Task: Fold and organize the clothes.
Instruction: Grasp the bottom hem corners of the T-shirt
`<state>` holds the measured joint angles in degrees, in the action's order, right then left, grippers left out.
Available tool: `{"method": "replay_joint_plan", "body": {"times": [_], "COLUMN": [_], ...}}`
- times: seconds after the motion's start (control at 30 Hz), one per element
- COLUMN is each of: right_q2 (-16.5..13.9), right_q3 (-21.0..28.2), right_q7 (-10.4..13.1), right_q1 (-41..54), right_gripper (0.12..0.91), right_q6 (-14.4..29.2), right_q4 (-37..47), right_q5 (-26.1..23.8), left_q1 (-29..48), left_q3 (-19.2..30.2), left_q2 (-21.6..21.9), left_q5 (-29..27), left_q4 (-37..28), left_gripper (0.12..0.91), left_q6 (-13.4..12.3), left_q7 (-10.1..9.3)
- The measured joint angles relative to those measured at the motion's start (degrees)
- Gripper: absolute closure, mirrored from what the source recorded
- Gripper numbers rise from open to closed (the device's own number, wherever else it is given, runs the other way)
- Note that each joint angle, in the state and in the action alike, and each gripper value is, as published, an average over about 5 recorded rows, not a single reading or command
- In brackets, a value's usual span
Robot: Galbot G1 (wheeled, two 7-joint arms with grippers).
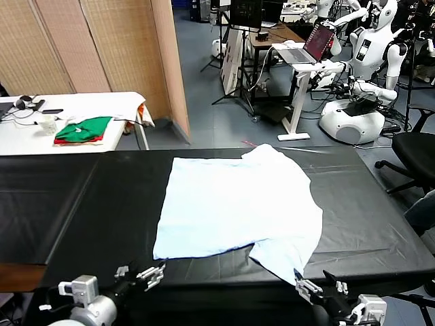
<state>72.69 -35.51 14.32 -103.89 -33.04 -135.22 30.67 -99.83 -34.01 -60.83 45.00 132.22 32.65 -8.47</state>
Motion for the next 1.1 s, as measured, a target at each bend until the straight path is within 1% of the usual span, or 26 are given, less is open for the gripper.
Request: {"method": "replay_joint_plan", "body": {"times": [0.13, 0.23, 0.43, 0.53, 0.63, 0.7, 0.73, 0.83, 0.9, 1.0, 1.1], "right_q2": [0.2, 0.5, 1.3, 1.5, 1.6, 1.6, 1.6, 1.6, 1.6, 1.6, 1.6], "right_q3": [0.5, 1.2, 3.7, 5.1, 5.8, 6.0, 6.0, 5.9, 5.8, 5.8, 5.7], "right_q7": [0.5, 0.7, 0.3, 0.2, 0.2, 0.2, 0.1, -0.2, -0.2, -0.3, -0.5], "right_q1": [1.0, 1.8, 3.1, 3.1, 3.0, 3.0, 3.0, 2.9, 2.8, 2.7, 2.5], "right_gripper": [0.118, 0.118, 0.119, 0.155, 0.228, 0.297, 0.335, 0.480, 0.578, 0.679, 0.757], "right_q6": [-0.1, -0.2, -0.5, -0.9, -1.1, -1.1, -1.1, -1.1, -1.0, -0.8, -0.7], "right_q4": [0.8, 1.5, 3.1, 3.5, 3.9, 4.2, 4.3, 4.4, 4.6, 4.9, 5.0], "right_q5": [-0.5, -1.6, -4.7, -5.6, -5.8, -5.8, -5.8, -5.8, -5.8, -5.8, -5.8], "left_q1": [0.7, 1.5, 2.7, 3.1, 3.5, 3.5, 3.4, 3.4, 3.5, 3.7, 3.8], "left_q3": [0.5, 1.1, 1.9, 2.3, 2.6, 2.7, 2.7, 2.7, 2.8, 2.8, 2.9], "left_q2": [-0.3, -0.5, -1.2, -1.5, -2.0, -2.2, -2.3, -2.4, -2.3, -2.2, -2.3], "left_q5": [-0.5, -1.3, -2.1, -2.6, -3.2, -3.4, -3.5, -3.8, -3.8, -4.2, -4.8], "left_q4": [-0.8, -1.8, -4.0, -5.0, -5.8, -6.1, -6.2, -6.2, -6.3, -6.7, -7.1], "left_gripper": [0.123, 0.123, 0.123, 0.123, 0.128, 0.144, 0.166, 0.238, 0.273, 0.324, 0.434], "left_q6": [0.2, -0.2, -1.2, -1.5, -1.9, -2.0, -2.1, -2.1, -2.1, -2.2, -2.5], "left_q7": [-0.14, -0.29, -0.64, -0.68, -0.71, -0.72, -0.72, -0.70, -0.61, -0.25, 0.16]}}
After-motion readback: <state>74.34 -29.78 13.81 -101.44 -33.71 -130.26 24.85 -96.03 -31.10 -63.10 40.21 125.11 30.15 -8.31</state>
